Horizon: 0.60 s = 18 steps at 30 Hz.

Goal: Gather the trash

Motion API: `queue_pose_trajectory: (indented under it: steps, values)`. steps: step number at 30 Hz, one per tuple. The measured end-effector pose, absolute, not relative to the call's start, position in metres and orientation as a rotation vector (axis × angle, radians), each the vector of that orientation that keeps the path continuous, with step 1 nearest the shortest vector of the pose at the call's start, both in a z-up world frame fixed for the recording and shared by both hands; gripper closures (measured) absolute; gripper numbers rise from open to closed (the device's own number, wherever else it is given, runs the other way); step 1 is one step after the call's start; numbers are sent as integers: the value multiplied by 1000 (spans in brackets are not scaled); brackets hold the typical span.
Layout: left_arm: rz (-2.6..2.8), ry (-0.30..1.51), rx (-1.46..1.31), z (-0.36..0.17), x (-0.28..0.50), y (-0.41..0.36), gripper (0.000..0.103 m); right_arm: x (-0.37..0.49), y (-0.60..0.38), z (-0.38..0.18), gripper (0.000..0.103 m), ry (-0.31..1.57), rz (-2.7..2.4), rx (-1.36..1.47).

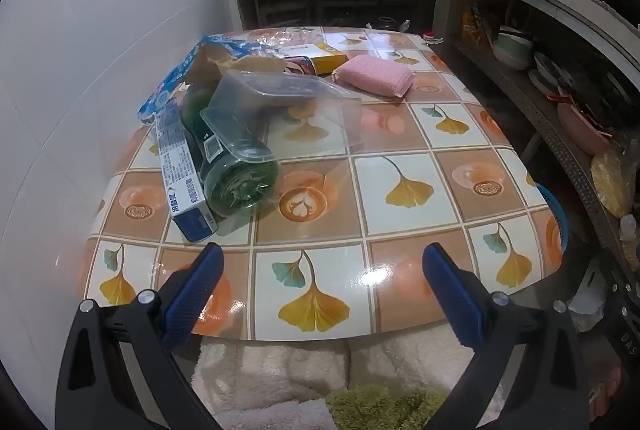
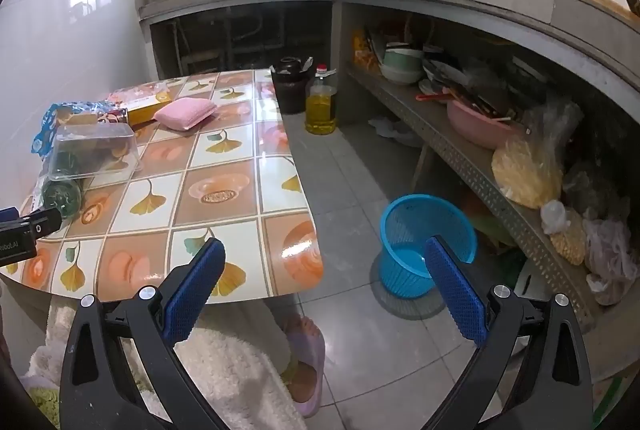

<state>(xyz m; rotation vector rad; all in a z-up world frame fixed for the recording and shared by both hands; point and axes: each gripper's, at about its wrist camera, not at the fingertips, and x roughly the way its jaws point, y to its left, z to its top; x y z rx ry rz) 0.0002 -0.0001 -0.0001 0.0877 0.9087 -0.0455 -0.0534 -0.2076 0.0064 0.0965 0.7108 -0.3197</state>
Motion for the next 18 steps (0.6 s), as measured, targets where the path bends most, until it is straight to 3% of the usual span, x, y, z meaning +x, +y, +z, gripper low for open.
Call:
queue_pose_trajectory:
  steps: [18]
  values:
    - [-50,904,83,2,0,1,6,-50,-205,8,8,710,-321,93]
